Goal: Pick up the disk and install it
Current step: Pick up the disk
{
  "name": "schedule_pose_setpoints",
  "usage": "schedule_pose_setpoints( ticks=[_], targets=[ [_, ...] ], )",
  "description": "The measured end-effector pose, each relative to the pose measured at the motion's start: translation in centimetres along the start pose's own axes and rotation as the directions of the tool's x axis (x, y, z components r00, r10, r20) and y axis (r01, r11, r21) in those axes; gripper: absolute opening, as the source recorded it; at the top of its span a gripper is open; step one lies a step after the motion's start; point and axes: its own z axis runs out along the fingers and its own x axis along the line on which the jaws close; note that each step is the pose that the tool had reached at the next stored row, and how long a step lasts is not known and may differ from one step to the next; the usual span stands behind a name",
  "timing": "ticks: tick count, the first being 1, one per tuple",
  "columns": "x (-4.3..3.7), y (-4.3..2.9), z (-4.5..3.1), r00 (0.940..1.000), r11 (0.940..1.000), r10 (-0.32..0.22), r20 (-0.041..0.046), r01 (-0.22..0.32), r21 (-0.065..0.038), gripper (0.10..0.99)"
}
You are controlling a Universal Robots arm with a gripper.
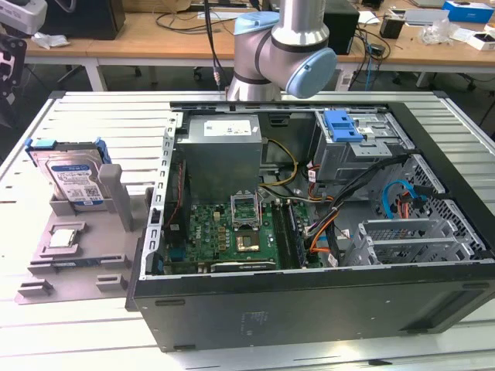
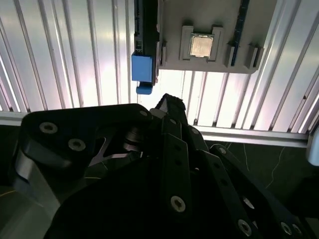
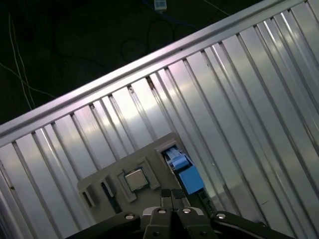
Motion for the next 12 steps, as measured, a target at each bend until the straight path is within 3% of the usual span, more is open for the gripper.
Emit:
schedule_pose_setpoints(
  ticks=[12],
  targets=[
    [0.0, 0.0, 0.0, 0.9932, 0.9932, -0.116, -0.0051, 0.116, -0.003, 0.106]
  ],
)
